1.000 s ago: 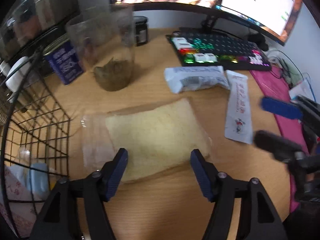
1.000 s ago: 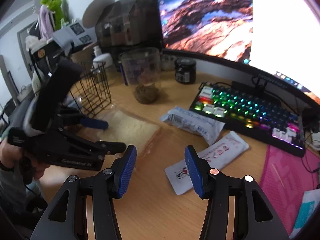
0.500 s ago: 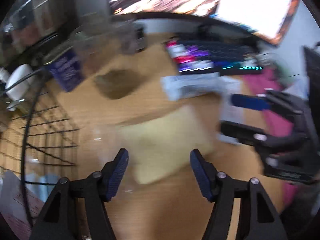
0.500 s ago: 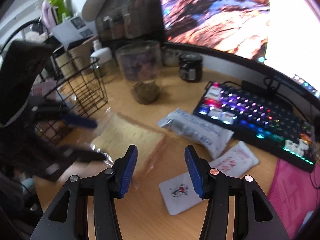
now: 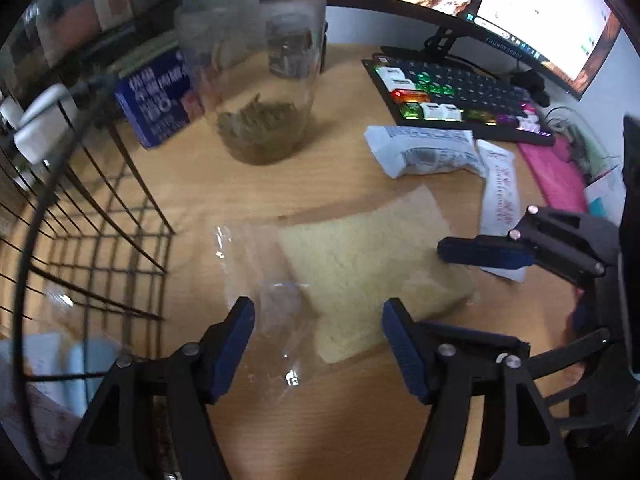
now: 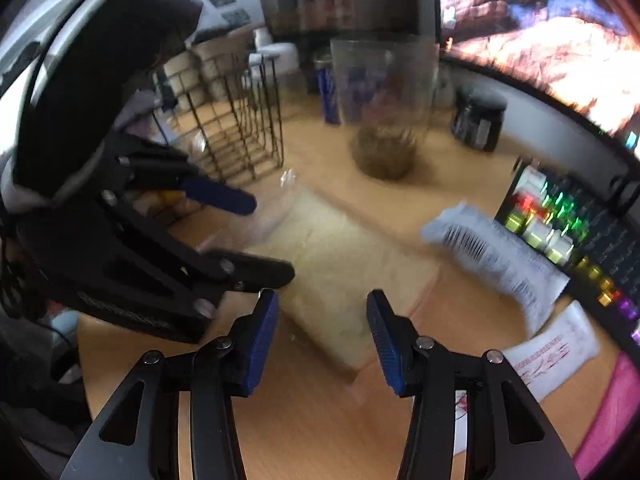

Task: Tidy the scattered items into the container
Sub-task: 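Return both grippers to the desk and position the left gripper over the bagged bread, then grasp the bagged bread with the left gripper while the right gripper grasps the white Yanwoba packet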

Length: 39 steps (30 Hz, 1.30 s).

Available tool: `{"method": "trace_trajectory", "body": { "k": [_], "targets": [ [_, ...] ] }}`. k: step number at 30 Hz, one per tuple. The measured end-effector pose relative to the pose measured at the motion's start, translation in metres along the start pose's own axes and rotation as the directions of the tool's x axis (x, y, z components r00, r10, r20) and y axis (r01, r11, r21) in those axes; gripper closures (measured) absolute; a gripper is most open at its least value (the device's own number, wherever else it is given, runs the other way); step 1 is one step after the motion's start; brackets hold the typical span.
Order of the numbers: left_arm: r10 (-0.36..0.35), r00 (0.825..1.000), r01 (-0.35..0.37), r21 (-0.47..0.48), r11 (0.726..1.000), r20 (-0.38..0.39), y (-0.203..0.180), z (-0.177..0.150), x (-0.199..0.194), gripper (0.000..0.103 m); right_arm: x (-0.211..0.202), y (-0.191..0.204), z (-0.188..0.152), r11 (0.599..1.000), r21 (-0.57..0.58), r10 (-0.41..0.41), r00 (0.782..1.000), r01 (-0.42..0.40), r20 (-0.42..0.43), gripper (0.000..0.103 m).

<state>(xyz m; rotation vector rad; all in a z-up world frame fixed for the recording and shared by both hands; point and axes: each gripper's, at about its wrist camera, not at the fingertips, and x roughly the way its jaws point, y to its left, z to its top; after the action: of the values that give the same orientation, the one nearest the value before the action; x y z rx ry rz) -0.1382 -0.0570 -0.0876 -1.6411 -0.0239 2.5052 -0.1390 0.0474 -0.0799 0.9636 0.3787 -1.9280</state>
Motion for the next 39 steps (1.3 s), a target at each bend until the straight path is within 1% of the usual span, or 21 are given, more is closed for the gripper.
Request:
{"method": "trace_trajectory", "body": {
  "k": [2, 4, 8, 12, 14, 16, 17, 19, 21, 22, 23, 25, 26, 28, 29, 32, 34, 36, 37, 38, 39],
  "targets": [
    [-0.025, 1.000, 0.025, 0.012, 1.000, -0.011, -0.007, -0.004, -0.001, 0.030, -0.006, -0.002, -0.005, 0.999, 0.018, 0.028, 0.999, -0.027, -0.025, 0.054],
    [-0.054, 0.998, 0.055, 0.039, 0.998, -0.026, -0.020, -0.006, 0.001, 0.030, -0.013, -0.003, -0.010, 0.999, 0.028, 0.039, 0.999, -0.038, -0.036, 0.054],
    [-0.078, 0.996, 0.083, 0.119, 0.989, -0.050, -0.054, -0.014, 0.001, 0.029, -0.032, -0.001, -0.032, 1.000, 0.022, 0.009, 0.996, -0.007, -0.085, 0.054],
    [-0.092, 0.991, 0.113, 0.232, 0.966, -0.101, -0.086, -0.028, -0.005, 0.029, -0.057, -0.004, -0.055, 0.999, 0.029, -0.019, 0.991, 0.023, -0.134, 0.055],
    [-0.077, 0.995, 0.094, 0.294, 0.951, -0.067, -0.094, -0.029, -0.016, 0.029, -0.076, -0.008, -0.063, 0.998, 0.040, -0.034, 0.993, 0.039, -0.112, 0.055],
    [-0.048, 0.999, 0.052, 0.372, 0.927, -0.020, -0.102, -0.027, -0.025, 0.029, -0.097, -0.015, -0.066, 0.995, 0.060, -0.080, 0.995, 0.084, -0.060, 0.055],
    [-0.039, 0.999, 0.040, 0.408, 0.912, -0.011, -0.107, -0.026, -0.027, 0.028, -0.107, -0.020, -0.068, 0.992, 0.077, -0.101, 0.994, 0.104, -0.035, 0.055],
    [-0.029, 0.999, 0.036, 0.489, 0.872, -0.021, -0.118, -0.024, -0.020, 0.028, -0.118, -0.027, -0.071, 0.987, 0.103, -0.121, 0.993, 0.121, -0.006, 0.055],
    [0.009, 1.000, 0.005, 0.548, 0.837, -0.023, -0.127, -0.023, -0.009, 0.028, -0.125, -0.032, -0.074, 0.983, 0.121, -0.138, 0.990, 0.136, 0.009, 0.055],
    [0.021, 0.999, -0.002, 0.571, 0.821, -0.027, -0.130, -0.022, -0.003, 0.026, -0.126, -0.033, -0.076, 0.983, 0.126, -0.136, 0.991, 0.133, 0.015, 0.055],
    [0.017, 0.999, 0.008, 0.584, 0.812, -0.037, -0.132, -0.020, 0.002, 0.026, -0.125, -0.035, -0.075, 0.983, 0.129, -0.133, 0.991, 0.130, 0.017, 0.055],
    [0.006, 0.999, 0.023, 0.588, 0.809, -0.047, -0.135, -0.016, 0.010, 0.023, -0.123, -0.036, -0.076, 0.983, 0.132, -0.133, 0.991, 0.130, 0.016, 0.055],
    [0.009, 0.999, 0.019, 0.592, 0.805, -0.044, -0.136, -0.014, 0.015, 0.022, -0.124, -0.036, -0.077, 0.983, 0.138, -0.127, 0.992, 0.123, 0.017, 0.055],
    [0.024, 0.999, 0.001, 0.611, 0.791, -0.033, -0.140, -0.012, 0.021, 0.015, -0.125, -0.039, -0.079, 0.982, 0.148, -0.124, 0.992, 0.120, 0.022, 0.055],
    [0.024, 0.999, -0.002, 0.616, 0.788, -0.027, -0.141, -0.010, 0.024, 0.014, -0.124, -0.041, -0.080, 0.981, 0.150, -0.129, 0.991, 0.124, 0.024, 0.055],
    [0.013, 1.000, -0.002, 0.600, 0.800, -0.013, -0.141, 0.002, 0.029, 0.013, -0.119, -0.050, -0.082, 0.978, 0.164, -0.132, 0.991, 0.127, 0.021, 0.055],
    [0.019, 1.000, -0.009, 0.564, 0.826, -0.012, -0.136, 0.014, 0.032, 0.013, -0.118, -0.053, -0.081, 0.978, 0.165, -0.134, 0.991, 0.129, 0.019, 0.055],
    [-0.009, 1.000, 0.017, 0.525, 0.851, -0.019, -0.129, 0.025, 0.031, 0.013, -0.118, -0.056, -0.081, 0.977, 0.170, -0.133, 0.991, 0.127, 0.024, 0.055],
    [-0.031, 0.999, 0.039, 0.520, 0.853, -0.023, -0.128, 0.029, 0.029, 0.013, -0.117, -0.057, -0.081, 0.977, 0.175, -0.130, 0.991, 0.124, 0.027, 0.055],
    [-0.057, 0.998, 0.061, 0.530, 0.846, -0.022, -0.128, 0.031, 0.026, 0.013, -0.117, -0.058, -0.081, 0.977, 0.178, -0.126, 0.992, 0.119, 0.028, 0.055],
    [-0.079, 0.997, 0.073, 0.549, 0.832, -0.013, -0.130, 0.033, 0.023, 0.013, -0.116, -0.059, -0.081, 0.977, 0.182, -0.120, 0.992, 0.113, 0.031, 0.055]
  ]
}}
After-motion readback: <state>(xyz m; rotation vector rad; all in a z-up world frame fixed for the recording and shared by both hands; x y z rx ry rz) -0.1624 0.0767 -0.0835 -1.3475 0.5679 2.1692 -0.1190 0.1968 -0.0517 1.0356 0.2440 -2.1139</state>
